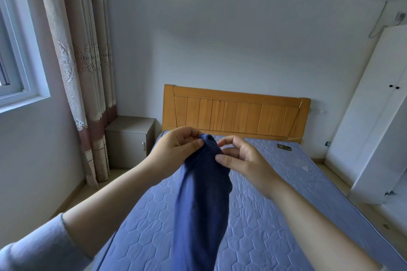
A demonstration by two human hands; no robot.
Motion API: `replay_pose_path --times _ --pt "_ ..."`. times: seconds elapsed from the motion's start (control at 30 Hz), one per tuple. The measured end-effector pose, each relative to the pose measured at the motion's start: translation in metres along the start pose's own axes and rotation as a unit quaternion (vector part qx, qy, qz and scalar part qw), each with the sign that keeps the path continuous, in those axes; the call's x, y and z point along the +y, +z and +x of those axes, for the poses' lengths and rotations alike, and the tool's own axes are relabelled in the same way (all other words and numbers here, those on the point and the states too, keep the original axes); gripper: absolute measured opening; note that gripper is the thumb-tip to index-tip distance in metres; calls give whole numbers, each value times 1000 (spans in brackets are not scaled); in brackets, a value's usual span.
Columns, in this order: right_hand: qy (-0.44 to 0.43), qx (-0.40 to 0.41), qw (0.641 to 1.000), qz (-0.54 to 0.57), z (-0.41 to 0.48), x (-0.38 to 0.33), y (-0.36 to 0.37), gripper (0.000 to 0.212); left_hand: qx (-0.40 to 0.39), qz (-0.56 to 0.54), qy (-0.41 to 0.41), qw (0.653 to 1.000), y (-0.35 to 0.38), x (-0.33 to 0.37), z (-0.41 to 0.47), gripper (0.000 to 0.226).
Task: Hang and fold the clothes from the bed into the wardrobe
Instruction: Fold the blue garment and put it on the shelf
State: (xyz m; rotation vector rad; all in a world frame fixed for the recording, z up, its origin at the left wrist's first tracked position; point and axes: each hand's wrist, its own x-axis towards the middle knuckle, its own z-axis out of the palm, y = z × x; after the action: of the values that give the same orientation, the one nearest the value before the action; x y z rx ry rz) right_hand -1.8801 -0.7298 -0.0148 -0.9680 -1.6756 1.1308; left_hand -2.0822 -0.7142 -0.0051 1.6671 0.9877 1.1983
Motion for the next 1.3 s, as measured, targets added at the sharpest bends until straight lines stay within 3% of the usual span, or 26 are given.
replay_pose_path --times 0.2,0.3,0.4,0.47,0.53,0.6,0.73,0.8,0.93,1.03,1.17,1.3 --pt "84 -119 989 -25 4 -7 -6 33 6 74 42 996 -18 2 6 12" --pt "83 -157 978 -106 5 -13 -9 10 20 137 77 987 -29 1 10 12" --pt "58 -136 953 -263 10 -24 -16 13 29 188 91 977 -40 -4 11 10" --pt "8 -106 898 -427 14 -30 -21 15 19 210 103 972 -44 -8 10 12" --pt "-56 -60 805 -588 17 -35 -22 20 19 227 110 968 -44 -11 8 16" --pt "-132 -2 740 -660 19 -39 -20 25 32 227 92 969 -44 -11 9 17" --pt "-162 63 766 -619 20 -39 -14 39 -12 151 11 988 -40 -5 6 19" --pt "-162 74 766 -618 22 -38 -9 35 -33 129 -12 991 -35 -1 3 38" --pt "-170 95 775 -601 24 -39 -7 44 39 209 -12 977 -31 2 11 57" --pt "-161 91 800 -570 22 -39 -10 52 56 234 7 971 -34 2 16 52" --pt "-132 88 868 -471 19 -35 -12 52 42 270 49 961 -39 7 18 31" --pt "-141 134 894 -403 16 -24 -13 47 -8 256 61 965 -42 14 19 16"
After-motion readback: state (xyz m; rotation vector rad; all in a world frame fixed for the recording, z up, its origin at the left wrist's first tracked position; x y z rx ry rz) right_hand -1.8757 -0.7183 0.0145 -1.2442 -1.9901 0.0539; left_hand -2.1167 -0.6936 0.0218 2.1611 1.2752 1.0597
